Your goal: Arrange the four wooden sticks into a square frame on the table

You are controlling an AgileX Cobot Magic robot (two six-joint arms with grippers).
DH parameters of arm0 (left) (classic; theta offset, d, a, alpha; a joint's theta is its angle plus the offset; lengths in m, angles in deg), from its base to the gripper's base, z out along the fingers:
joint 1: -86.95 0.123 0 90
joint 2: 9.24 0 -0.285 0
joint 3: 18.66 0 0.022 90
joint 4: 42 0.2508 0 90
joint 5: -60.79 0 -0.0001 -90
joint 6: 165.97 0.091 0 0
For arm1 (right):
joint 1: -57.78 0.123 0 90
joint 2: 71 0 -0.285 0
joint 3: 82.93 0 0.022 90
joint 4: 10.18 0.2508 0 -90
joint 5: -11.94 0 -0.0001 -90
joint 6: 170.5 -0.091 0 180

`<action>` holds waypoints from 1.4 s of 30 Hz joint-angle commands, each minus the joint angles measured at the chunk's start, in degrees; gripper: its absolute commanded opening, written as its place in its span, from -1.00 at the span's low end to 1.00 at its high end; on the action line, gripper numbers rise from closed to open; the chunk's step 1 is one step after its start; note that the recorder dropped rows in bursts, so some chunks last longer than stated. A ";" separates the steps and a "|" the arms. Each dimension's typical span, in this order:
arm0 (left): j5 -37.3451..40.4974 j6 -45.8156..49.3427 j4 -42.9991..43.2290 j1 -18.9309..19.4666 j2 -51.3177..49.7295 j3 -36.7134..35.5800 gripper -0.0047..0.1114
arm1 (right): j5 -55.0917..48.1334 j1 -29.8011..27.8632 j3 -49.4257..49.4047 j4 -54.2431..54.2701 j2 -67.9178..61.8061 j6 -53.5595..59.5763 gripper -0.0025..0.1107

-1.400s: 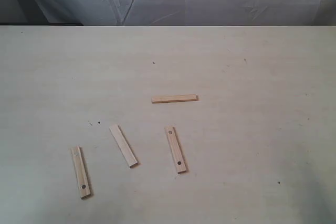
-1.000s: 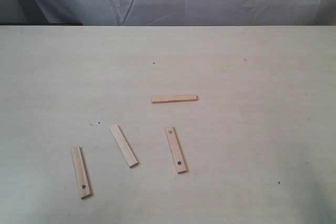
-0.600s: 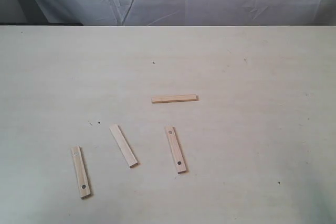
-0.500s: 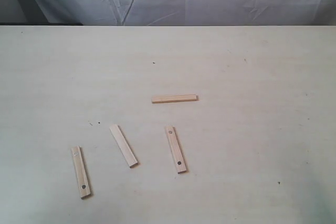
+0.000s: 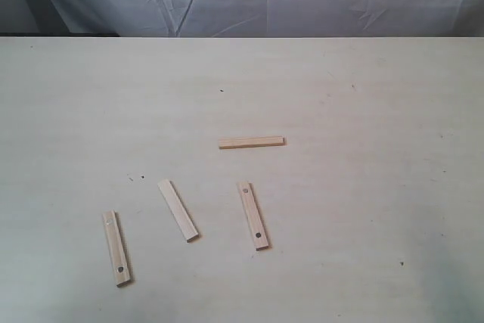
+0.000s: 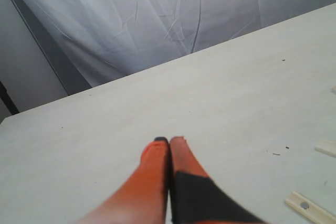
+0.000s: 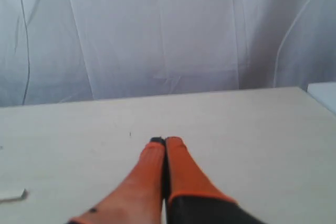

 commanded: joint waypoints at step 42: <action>-0.22 -0.44 0.20 -0.26 0.25 -0.27 -0.92 | -28.52 6.39 37.48 8.54 -65.43 1.99 -0.97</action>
